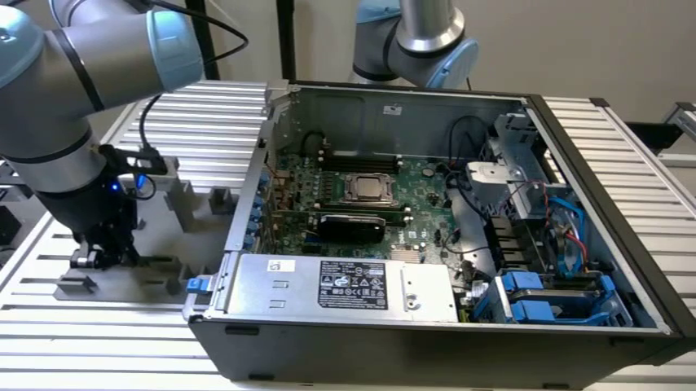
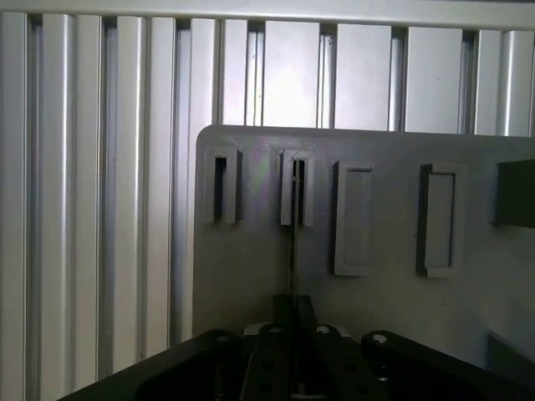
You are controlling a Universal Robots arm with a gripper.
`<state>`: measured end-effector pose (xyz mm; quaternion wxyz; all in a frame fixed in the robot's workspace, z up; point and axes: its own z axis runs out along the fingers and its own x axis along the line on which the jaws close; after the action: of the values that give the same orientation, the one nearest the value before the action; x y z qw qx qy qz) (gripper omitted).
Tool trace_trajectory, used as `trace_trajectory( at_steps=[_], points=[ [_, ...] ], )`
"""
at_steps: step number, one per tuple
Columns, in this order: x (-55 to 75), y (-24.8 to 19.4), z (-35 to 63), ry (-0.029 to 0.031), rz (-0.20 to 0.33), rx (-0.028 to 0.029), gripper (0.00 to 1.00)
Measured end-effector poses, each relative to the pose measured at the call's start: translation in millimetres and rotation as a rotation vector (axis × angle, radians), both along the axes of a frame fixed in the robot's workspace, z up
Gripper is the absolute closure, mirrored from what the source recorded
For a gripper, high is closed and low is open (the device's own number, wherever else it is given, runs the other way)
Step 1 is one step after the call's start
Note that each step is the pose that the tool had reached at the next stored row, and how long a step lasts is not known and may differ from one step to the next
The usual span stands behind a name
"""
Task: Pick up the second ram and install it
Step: 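Pick up the second ram and move it above second insertion slot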
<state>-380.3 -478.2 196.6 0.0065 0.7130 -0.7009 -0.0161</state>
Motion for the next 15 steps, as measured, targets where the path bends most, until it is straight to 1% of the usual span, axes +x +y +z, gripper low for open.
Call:
trace_trajectory(
  at_steps=[5, 9, 15],
  points=[
    [0.0, -0.1, 1.2, 0.0000, 0.000, 0.0012, 1.00],
    [0.0, -0.1, 3.1, 0.0000, -0.005, 0.0036, 1.00],
    [0.0, -0.1, 10.1, -0.0001, -0.018, 0.0061, 1.00]
  ],
)
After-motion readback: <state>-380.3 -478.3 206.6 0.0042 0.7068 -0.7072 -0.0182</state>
